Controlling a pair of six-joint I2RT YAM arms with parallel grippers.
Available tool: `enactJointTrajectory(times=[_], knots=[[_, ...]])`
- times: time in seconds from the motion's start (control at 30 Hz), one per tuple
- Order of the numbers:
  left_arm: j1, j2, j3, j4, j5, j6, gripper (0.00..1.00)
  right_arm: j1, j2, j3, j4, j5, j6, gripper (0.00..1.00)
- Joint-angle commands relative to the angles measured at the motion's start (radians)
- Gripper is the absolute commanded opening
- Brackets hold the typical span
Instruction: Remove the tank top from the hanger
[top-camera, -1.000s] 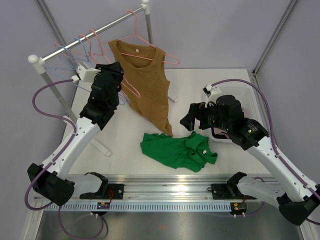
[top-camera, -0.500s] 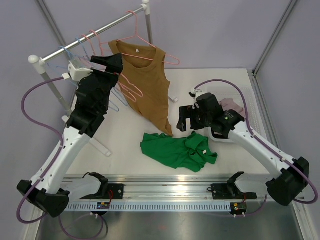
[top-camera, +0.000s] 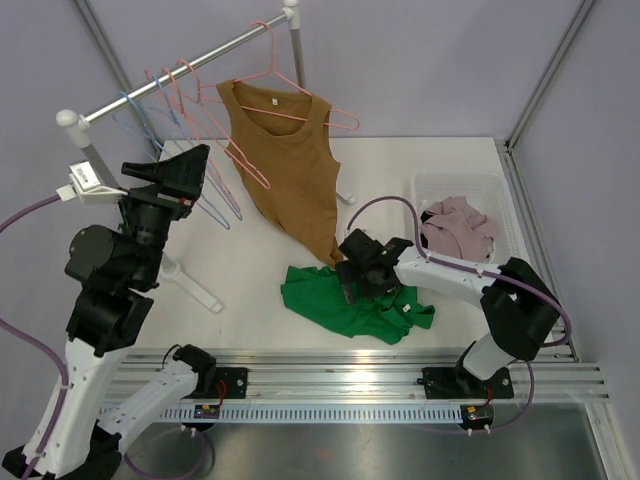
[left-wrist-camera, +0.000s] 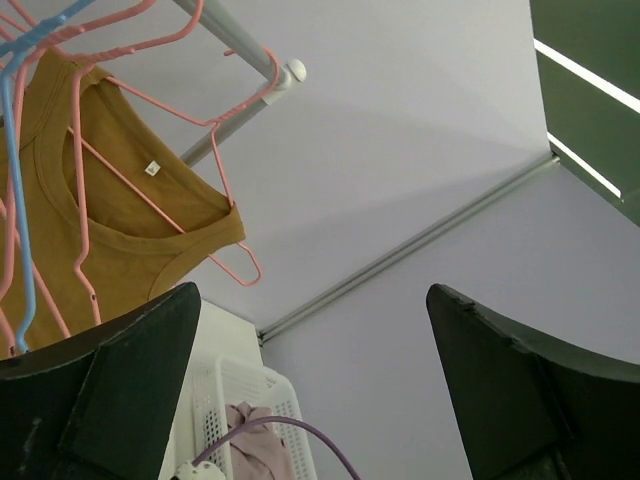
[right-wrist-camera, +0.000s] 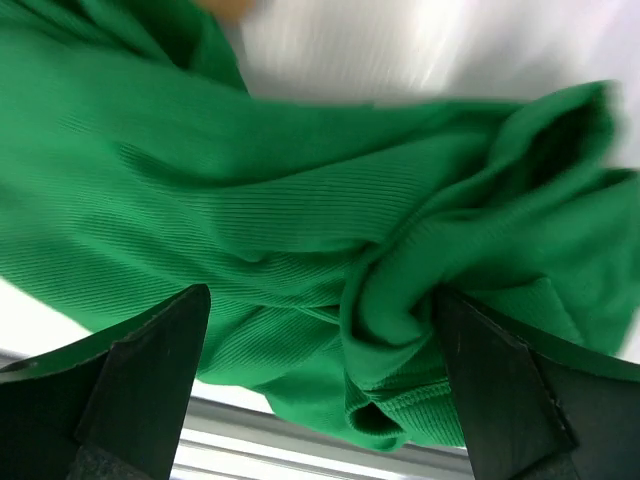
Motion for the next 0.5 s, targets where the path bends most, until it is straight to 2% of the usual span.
enactJointTrajectory(times=[0.0, 0.1, 0.17, 0.2, 0.23, 0.27, 0.3, 0.37, 0.47], knots=[[-0.001, -0.055, 0.021, -0.105, 0.091, 0.142, 0.99, 0.062, 0.067, -0.033, 0.041, 0.056, 0.068, 0.99], [-0.001, -0.111, 0.033, -0.220, 0.090, 0.220, 0.99, 0.089, 0.124, -0.044, 0.047, 0.076, 0.096, 1.00], [-0.001, -0.151, 0.021, -0.283, 0.080, 0.246, 0.99, 0.103, 0.152, -0.053, 0.067, 0.064, 0.095, 0.95], [-0.001, -0.171, 0.003, -0.301, 0.076, 0.263, 0.99, 0.108, 0.158, -0.053, 0.071, 0.070, 0.093, 0.76], [-0.001, -0.214, -0.010, -0.329, 0.062, 0.269, 0.99, 0.112, 0.160, -0.053, 0.076, 0.069, 0.090, 0.65], [-0.001, -0.233, -0.020, -0.341, 0.057, 0.280, 0.99, 0.115, 0.150, -0.052, 0.079, 0.062, 0.078, 0.50], [-0.001, -0.250, -0.033, -0.355, 0.051, 0.301, 0.99, 0.118, 0.140, -0.044, 0.079, 0.064, 0.073, 0.28], [-0.001, -0.290, -0.036, -0.403, 0.039, 0.326, 0.99, 0.129, 0.101, -0.033, 0.065, 0.073, 0.050, 0.01], [-0.001, -0.322, -0.015, -0.449, 0.073, 0.412, 0.99, 0.129, -0.050, 0.036, 0.006, 0.120, 0.030, 0.00]])
